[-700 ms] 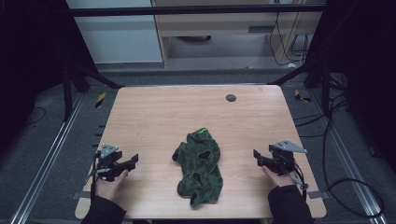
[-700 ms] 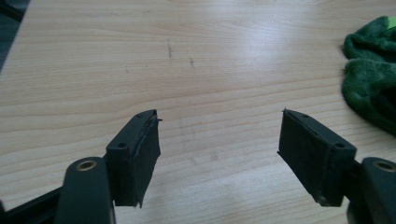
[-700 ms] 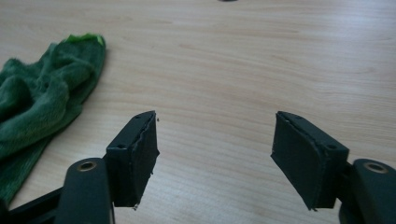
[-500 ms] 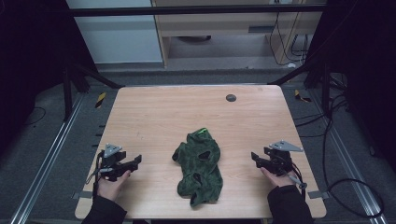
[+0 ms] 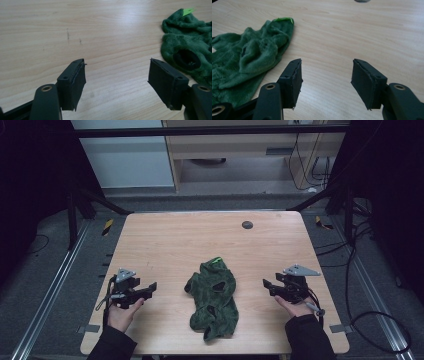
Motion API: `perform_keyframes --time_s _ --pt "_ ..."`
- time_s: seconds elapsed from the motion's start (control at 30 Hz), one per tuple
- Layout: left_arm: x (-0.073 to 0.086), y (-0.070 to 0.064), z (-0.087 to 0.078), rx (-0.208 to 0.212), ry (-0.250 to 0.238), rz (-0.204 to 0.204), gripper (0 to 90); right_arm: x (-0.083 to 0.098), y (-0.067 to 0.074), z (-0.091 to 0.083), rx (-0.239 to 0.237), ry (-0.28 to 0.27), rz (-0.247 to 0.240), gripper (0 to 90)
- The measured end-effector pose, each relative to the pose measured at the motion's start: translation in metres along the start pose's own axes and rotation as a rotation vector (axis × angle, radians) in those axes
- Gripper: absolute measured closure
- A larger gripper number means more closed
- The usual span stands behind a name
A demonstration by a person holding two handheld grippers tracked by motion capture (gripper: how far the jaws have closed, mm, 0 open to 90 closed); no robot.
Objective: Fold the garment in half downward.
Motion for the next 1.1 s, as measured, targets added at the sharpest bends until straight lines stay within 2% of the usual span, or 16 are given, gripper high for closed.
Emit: perform_keyframes --time_s 0.17,0.4,0.6,0.73,0.93,1.1 --pt "-0.014 -0.006 0.003 0.008 -0.015 0.018 30.1 -0.016 0.001 -0.002 0.01 -0.024 0.0 42.3" --pt "-0.032 -0.016 0.007 0.027 -0.036 0.042 32.5 -0.034 0.005 0.006 0.006 -0.014 -0.015 42.6" --pt "-0.049 -0.025 0.009 0.052 -0.065 0.052 35.9 -0.052 0.017 0.021 -0.025 -0.022 -0.041 42.9" --pt "-0.054 -0.027 0.011 0.042 -0.065 0.069 37.8 -0.057 0.022 0.029 -0.032 -0.011 -0.054 43.3" --pt "-0.065 -0.036 0.018 0.068 -0.063 0.064 41.4 -0.063 0.028 0.044 -0.043 0.001 -0.069 42.5" --pt "-0.071 -0.052 0.029 0.077 -0.054 0.105 43.1 -0.066 0.031 0.058 -0.054 0.015 -0.073 42.5"
Point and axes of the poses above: each handheld gripper's, and its own axes: z roughly forward along the jaws, x roughly out of its underside, y roughly to its left, the point moved 5 cm from there along z, roughly forward along the jaws, and after that the axes turned 13 degrees about -x, right-handed, at the moved point
